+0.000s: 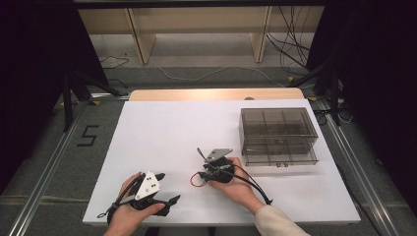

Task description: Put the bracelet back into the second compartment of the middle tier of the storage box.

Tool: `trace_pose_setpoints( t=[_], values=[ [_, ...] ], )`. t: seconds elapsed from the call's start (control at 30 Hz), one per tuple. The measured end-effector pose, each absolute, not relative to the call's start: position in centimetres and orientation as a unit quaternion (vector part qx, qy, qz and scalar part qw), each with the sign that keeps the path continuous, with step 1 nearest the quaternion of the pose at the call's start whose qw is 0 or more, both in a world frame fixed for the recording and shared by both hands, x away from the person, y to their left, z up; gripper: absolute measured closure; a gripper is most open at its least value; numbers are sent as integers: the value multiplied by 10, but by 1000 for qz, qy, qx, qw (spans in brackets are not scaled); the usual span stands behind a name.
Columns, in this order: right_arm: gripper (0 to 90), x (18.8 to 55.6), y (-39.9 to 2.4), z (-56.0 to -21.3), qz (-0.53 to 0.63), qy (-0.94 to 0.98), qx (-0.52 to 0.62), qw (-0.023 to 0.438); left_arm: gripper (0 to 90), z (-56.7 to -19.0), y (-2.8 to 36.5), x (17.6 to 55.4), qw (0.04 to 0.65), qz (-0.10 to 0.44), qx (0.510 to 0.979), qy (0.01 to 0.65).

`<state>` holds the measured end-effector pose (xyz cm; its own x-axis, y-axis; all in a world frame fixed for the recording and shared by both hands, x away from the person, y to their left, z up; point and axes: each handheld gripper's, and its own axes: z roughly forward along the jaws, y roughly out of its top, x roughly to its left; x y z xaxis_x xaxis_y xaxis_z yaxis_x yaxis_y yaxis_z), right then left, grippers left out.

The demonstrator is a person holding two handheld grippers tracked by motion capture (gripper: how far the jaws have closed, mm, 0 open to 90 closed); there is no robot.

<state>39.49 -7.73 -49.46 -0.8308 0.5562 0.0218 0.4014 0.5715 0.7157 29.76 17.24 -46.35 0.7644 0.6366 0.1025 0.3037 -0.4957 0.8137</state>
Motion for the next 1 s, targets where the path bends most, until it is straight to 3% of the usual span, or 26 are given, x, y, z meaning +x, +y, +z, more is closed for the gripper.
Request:
trace_pose_setpoints(
  t=[0.57,1.0],
  values=[
    [866,395,-76,-496,376,877,280,103,160,-465,172,298,417,197,842,280],
    [883,394,-77,-495,382,873,287,98,161,-466,172,298,417,196,842,281]
  ],
)
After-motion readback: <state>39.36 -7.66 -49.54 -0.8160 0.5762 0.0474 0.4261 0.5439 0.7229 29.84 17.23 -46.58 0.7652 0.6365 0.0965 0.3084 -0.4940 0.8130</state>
